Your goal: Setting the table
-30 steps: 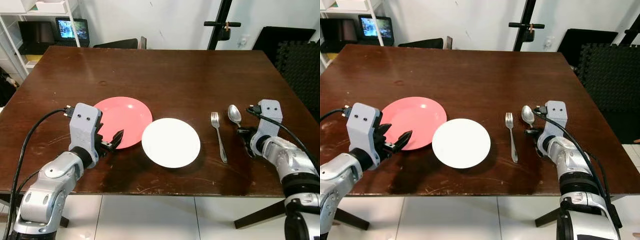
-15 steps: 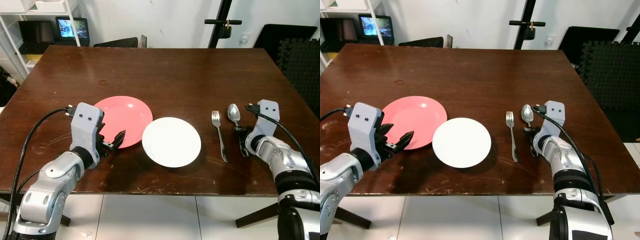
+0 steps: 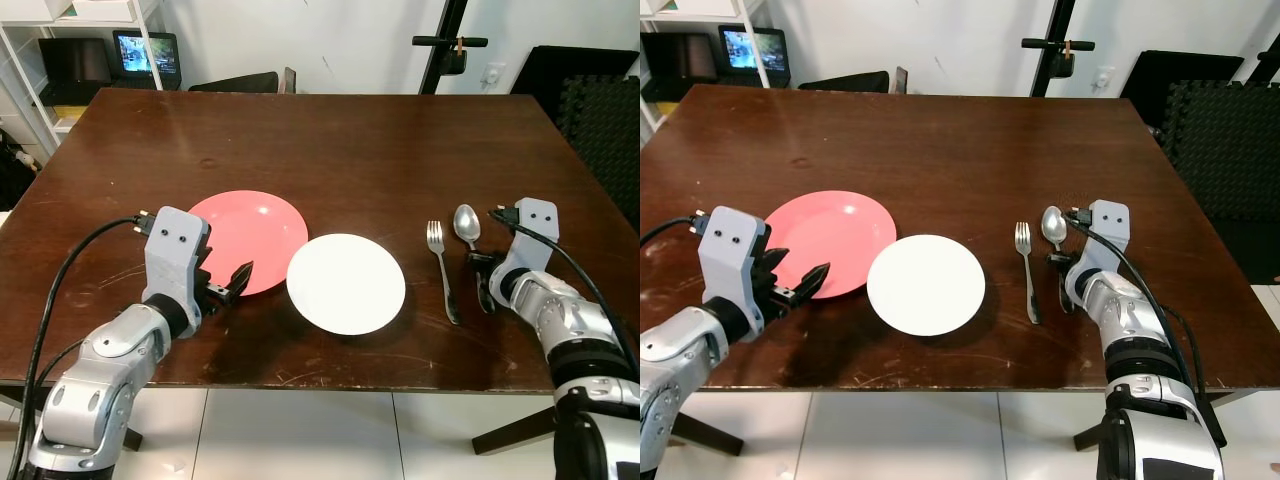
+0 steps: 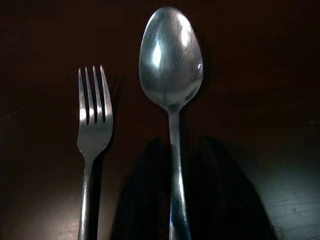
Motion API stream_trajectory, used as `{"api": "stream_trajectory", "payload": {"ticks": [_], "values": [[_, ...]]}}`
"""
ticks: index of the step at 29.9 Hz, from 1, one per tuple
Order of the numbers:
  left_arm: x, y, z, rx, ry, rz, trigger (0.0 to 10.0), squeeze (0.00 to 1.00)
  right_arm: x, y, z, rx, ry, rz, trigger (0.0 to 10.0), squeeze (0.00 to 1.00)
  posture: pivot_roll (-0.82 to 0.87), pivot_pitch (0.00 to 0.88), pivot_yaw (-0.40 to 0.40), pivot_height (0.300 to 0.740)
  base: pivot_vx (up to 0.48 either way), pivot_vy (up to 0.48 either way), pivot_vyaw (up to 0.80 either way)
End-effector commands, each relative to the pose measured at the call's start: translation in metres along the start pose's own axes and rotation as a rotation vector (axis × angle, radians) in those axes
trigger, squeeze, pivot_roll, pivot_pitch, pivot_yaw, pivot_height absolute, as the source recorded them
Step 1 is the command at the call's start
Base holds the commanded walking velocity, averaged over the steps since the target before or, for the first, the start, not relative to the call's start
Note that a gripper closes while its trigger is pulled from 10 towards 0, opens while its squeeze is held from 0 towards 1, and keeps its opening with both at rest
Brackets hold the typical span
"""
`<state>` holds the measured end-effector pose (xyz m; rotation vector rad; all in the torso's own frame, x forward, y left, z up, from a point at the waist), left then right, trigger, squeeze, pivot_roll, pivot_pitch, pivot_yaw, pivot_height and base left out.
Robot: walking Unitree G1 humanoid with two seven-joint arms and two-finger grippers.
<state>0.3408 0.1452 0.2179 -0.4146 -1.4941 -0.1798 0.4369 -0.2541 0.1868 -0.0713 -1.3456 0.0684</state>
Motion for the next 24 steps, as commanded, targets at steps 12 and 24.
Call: {"api": "stream_trajectory", "payload": {"ticks": [12, 24], "values": [[0.01, -0.041, 0.046, -0.468, 0.178, -0.112, 10.0, 0.0, 0.063, 0.007, 0.03, 0.039, -0.288, -0.016, 10.0, 0.0, 0.13, 0.24, 0.089, 0.74, 0.0, 0.0, 0.0], [0.032, -0.05, 0.064, -0.591, 0.206, -0.198, 10.0, 0.0, 0.074, 0.068, 0.083, 0.113, -0.442, 0.15, 10.0, 0.0, 0.11, 0.233, 0.092, 0.74, 0.0, 0.0, 0.0]]}}
Point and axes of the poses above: a point about 5 cm out from each wrist's last joint towards the gripper, its own z axis pointing back from the gripper into the wrist, its own x axis along the axis of the wrist's last joint, y = z × x, the point moved 5 cm from there along -z, pointing out of the wrist towards the gripper, and after that the axes turned 15 degrees about z, right-handed, at the moved point
